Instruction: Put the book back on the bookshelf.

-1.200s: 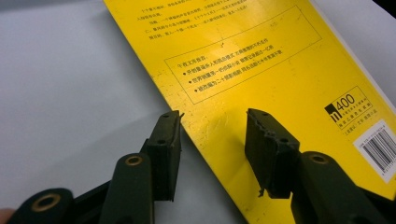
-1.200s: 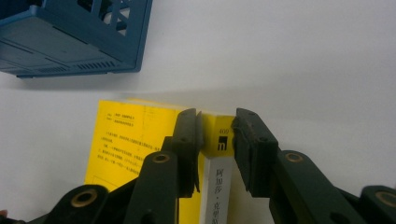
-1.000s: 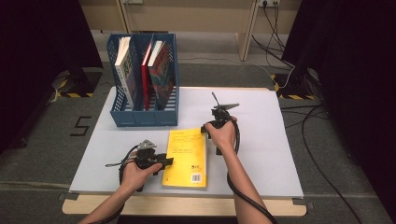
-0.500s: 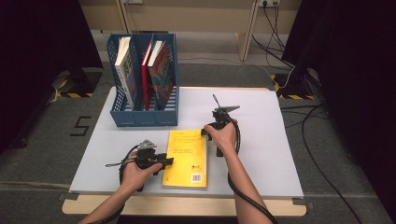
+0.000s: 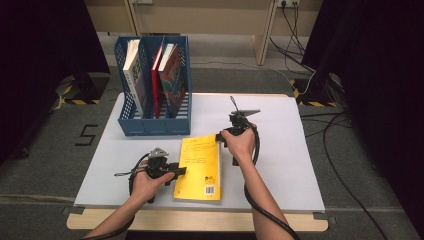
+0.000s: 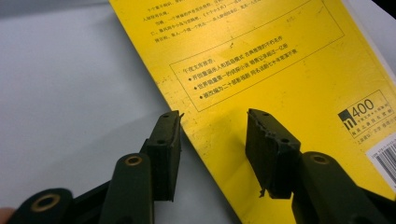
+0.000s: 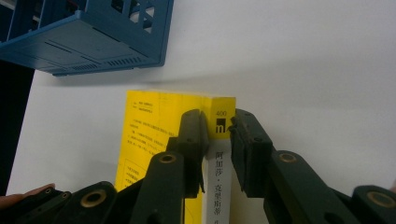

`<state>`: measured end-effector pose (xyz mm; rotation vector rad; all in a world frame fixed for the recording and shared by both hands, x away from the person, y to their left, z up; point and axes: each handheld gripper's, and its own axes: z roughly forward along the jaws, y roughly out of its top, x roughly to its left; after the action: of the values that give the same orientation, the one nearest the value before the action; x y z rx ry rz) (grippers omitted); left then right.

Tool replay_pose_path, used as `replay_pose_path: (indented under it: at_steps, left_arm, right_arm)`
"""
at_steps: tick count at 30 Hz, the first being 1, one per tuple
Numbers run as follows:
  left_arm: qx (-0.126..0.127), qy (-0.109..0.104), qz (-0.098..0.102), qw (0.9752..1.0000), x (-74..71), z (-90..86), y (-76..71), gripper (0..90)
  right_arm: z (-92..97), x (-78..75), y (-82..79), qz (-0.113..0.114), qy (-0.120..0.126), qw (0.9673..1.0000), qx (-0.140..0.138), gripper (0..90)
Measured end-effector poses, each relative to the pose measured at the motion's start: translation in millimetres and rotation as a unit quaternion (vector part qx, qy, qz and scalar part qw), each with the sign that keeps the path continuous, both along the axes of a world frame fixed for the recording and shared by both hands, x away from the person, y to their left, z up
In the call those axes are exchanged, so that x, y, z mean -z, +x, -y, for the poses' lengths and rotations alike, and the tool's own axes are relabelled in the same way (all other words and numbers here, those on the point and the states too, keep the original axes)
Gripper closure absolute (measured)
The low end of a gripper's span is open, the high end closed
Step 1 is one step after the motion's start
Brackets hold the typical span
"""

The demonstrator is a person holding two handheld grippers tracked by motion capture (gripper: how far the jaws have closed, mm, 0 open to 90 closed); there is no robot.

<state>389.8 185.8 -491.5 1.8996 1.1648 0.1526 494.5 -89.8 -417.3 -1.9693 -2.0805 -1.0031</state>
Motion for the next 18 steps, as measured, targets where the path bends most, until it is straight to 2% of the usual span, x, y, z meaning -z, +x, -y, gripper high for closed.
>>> replay_pose_path:
  at_steps: [2, 4, 8, 9, 12, 14, 18]
  left_arm:
    - [-0.002, -0.003, 0.000, 1.0000, -0.2, 1.1, 2.2, 55.8]
    - [-0.003, -0.002, 0.003, 1.0000, -0.6, 3.3, 3.8, 56.2]
    - [-0.001, 0.011, 0.009, 0.9999, -3.4, 9.3, 9.4, 56.3]
    - [0.000, 0.013, 0.009, 0.9999, -4.3, 12.4, 13.1, 56.5]
    - [0.002, 0.018, 0.013, 0.9998, -6.4, 18.9, 17.5, 57.2]
    - [0.009, 0.026, 0.017, 0.9995, -7.3, 22.5, 19.6, 58.3]
    - [0.012, 0.026, 0.014, 0.9995, -6.7, 25.2, 20.9, 59.7]
  right_arm:
    - [-0.4, -4.4, 0.3, 0.003, 0.001, 1.0000, 0.000, 75.4]
    - [-0.3, -11.8, 0.4, 0.014, -0.003, 0.9999, 0.001, 76.0]
    - [0.2, -23.3, -1.2, 0.032, -0.011, 0.9994, 0.011, 76.4]
    - [0.9, -31.9, -3.1, 0.044, -0.015, 0.9988, 0.011, 76.6]
    - [-0.1, -43.5, -7.4, 0.056, -0.021, 0.9982, 0.011, 76.6]
    - [-2.3, -48.5, -10.0, 0.061, -0.026, 0.9978, 0.005, 76.6]
    - [-5.1, -50.0, -11.8, 0.063, -0.029, 0.9975, -0.007, 76.6]
